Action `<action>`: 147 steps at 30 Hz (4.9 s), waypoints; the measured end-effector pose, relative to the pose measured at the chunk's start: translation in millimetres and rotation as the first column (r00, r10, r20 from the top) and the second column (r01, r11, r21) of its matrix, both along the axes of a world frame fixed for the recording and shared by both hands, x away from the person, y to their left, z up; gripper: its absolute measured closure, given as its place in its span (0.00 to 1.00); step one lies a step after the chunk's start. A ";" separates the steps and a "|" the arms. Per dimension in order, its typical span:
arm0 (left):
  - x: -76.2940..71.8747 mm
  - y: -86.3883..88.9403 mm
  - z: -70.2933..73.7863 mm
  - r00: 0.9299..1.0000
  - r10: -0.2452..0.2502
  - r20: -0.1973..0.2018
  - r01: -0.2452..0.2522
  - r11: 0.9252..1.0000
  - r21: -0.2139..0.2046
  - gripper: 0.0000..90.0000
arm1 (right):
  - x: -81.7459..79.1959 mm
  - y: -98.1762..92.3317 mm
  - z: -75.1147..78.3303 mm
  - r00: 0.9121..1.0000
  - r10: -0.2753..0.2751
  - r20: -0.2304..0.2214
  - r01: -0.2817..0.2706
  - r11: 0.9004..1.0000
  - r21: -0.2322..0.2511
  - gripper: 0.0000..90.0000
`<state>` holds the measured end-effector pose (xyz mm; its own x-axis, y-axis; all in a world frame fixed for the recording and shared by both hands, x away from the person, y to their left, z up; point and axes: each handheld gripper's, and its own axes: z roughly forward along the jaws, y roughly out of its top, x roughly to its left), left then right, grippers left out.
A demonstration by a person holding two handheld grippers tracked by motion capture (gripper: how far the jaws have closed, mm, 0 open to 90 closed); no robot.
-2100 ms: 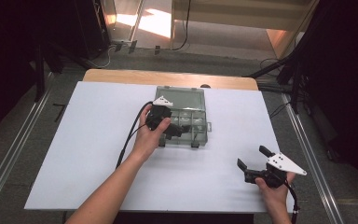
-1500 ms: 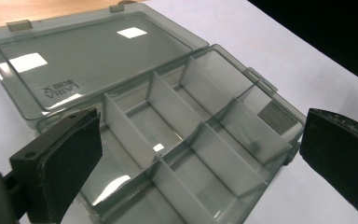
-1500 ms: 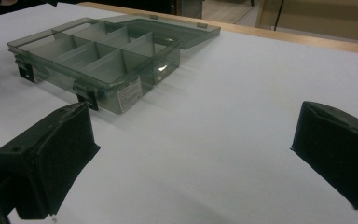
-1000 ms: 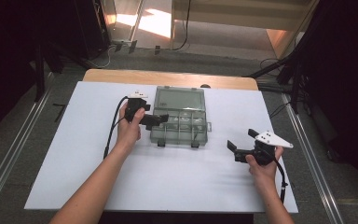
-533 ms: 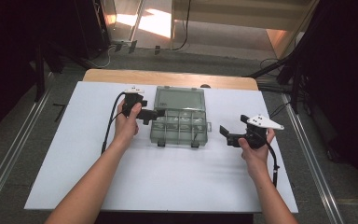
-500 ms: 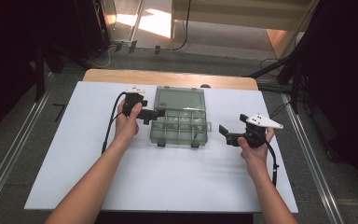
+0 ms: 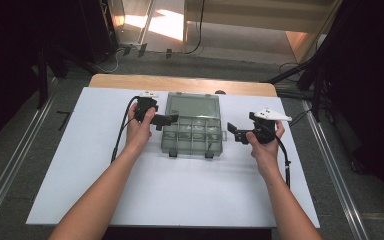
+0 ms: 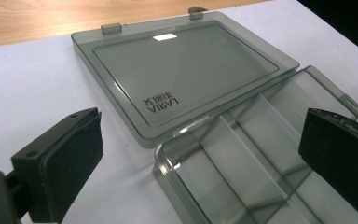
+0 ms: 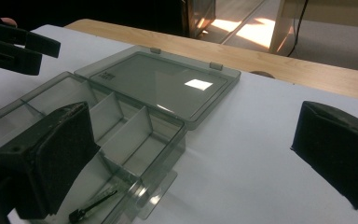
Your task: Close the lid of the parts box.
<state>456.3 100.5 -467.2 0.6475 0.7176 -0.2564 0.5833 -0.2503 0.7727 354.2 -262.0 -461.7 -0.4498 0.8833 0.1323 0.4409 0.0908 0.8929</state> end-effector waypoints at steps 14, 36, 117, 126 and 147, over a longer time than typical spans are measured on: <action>22.3 -3.5 -6.6 0.999 0.034 -0.027 -0.035 0.999 -0.019 0.00 | 42.9 13.2 -7.6 0.998 0.004 -0.061 -0.001 0.999 0.037 0.00; 45.2 -2.2 -20.9 0.986 0.073 -0.147 -0.083 0.994 -0.065 0.15 | 91.2 29.4 -27.8 0.978 0.035 -0.203 -0.004 0.989 0.151 0.21; 13.6 3.0 -12.3 0.988 0.123 0.094 -0.118 0.991 -0.056 0.94 | 84.0 18.9 -28.3 0.983 0.020 -0.184 -0.006 0.997 0.079 0.89; 17.4 5.5 -12.0 0.984 0.160 0.073 -0.152 0.983 -0.105 0.86 | 77.9 25.2 -23.9 0.990 0.004 -0.142 -0.002 1.000 0.014 0.95; 18.1 1.3 22.2 0.967 0.139 0.212 -0.124 0.989 -0.082 0.94 | 81.1 18.4 -2.6 0.997 -0.018 -0.069 0.024 0.996 0.090 0.83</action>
